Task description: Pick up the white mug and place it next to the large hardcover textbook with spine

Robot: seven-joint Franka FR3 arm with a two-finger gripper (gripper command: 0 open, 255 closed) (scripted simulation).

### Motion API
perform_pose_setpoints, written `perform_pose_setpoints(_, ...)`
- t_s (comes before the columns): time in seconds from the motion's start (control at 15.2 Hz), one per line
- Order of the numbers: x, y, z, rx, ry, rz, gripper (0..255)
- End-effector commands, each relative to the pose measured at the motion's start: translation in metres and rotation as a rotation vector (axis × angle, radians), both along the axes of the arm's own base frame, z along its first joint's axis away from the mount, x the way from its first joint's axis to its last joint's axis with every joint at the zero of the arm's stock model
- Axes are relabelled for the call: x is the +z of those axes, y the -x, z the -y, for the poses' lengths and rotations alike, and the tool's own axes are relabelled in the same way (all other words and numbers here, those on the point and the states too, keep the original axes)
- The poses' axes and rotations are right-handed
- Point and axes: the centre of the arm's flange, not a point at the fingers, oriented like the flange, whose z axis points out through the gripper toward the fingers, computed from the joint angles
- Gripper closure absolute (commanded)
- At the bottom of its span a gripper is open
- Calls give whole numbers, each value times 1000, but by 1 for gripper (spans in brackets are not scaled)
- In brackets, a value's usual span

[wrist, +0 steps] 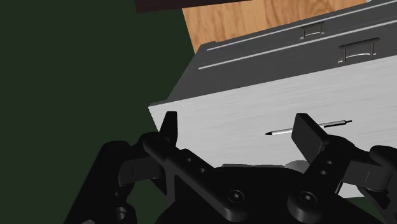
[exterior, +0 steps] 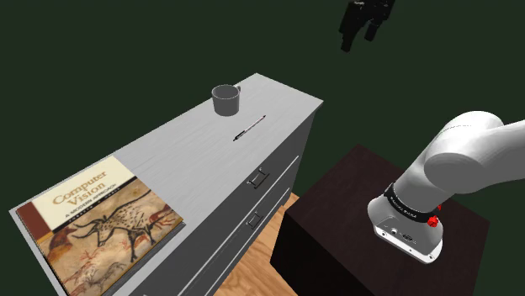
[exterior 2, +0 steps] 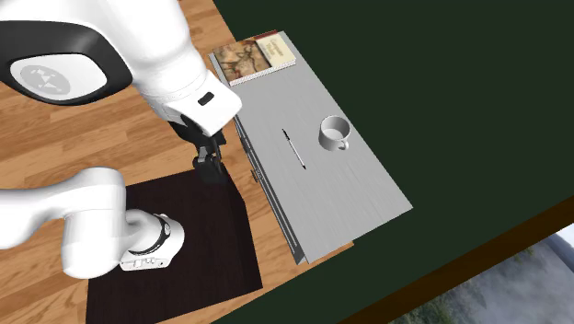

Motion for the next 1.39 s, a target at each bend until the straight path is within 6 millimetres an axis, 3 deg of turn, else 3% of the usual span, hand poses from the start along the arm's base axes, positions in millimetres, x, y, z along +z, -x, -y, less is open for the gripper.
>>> perform_pose_setpoints(0.0, 0, 0, 0, 0, 0, 0, 0)
perform_pose_setpoints(1.32, -128, -208, -104, 49, -40, -41, 0)
